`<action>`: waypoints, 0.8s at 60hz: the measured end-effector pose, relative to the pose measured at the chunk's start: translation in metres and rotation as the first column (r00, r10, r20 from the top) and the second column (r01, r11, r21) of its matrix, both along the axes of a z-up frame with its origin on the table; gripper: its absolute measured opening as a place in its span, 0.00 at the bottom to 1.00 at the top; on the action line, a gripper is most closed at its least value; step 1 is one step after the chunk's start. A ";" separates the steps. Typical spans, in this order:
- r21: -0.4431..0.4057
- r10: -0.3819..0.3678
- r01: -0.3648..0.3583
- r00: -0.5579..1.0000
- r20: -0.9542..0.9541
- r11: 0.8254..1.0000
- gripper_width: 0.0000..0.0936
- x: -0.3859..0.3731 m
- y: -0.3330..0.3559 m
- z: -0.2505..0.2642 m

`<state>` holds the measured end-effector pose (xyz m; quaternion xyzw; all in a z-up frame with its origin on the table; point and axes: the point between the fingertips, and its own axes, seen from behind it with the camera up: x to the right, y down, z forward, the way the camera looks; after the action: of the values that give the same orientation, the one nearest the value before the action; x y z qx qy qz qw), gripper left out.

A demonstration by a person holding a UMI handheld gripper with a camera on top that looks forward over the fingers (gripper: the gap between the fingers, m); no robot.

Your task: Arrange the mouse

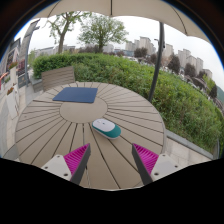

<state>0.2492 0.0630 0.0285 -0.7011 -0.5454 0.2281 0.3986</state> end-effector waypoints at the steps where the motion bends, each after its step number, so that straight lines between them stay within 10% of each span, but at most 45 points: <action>1: -0.005 0.004 -0.004 1.000 -0.002 1.000 0.91 -0.003 0.002 -0.002; 48: -0.085 0.091 -0.085 0.994 0.064 0.993 0.86 -0.124 0.052 -0.045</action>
<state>0.1256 0.1148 -0.0161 -0.6995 -0.5793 0.2437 0.3402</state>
